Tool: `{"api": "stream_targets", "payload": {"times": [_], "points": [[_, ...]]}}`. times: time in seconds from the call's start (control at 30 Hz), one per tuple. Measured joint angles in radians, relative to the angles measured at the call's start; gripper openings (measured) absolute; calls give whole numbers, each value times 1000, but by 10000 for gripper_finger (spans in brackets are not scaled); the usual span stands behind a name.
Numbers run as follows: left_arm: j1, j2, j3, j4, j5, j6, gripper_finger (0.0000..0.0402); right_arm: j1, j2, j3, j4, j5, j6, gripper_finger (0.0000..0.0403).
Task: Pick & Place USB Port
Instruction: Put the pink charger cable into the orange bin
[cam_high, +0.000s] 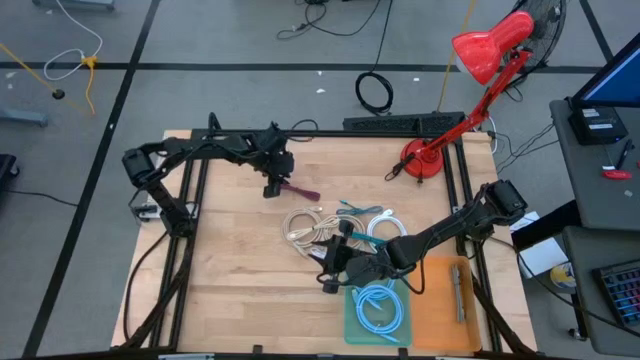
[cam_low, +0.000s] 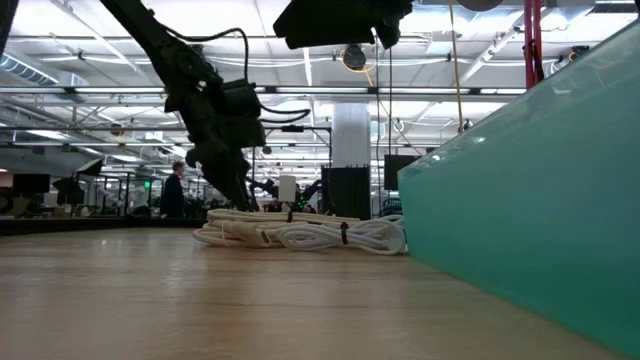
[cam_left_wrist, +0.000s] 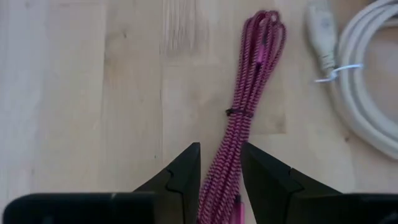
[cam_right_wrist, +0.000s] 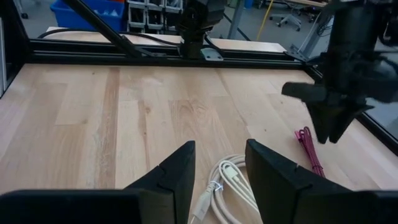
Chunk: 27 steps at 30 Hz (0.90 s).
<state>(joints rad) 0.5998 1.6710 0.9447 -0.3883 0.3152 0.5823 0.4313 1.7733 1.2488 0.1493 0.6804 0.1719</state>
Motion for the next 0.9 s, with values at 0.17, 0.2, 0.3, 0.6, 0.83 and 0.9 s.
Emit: {"api": "stream_targets", "payload": {"times": [0.17,0.2,0.3,0.6,0.83,0.9], "points": [[-7,53,0,-4,-19,11,118,0,0,0,3,0,0,130],[-7,59,0,-4,-22,11,118,0,0,0,3,0,0,130],[-7,80,0,-7,-42,11,118,0,0,0,3,0,0,130],[-7,117,3,-8,-52,2,117,0,0,0,3,0,0,130],[-6,118,2,-4,-35,-15,32,0,0,0,3,0,0,130],[-6,120,2,5,3,-29,16,0,0,0,3,0,1,130]]}}
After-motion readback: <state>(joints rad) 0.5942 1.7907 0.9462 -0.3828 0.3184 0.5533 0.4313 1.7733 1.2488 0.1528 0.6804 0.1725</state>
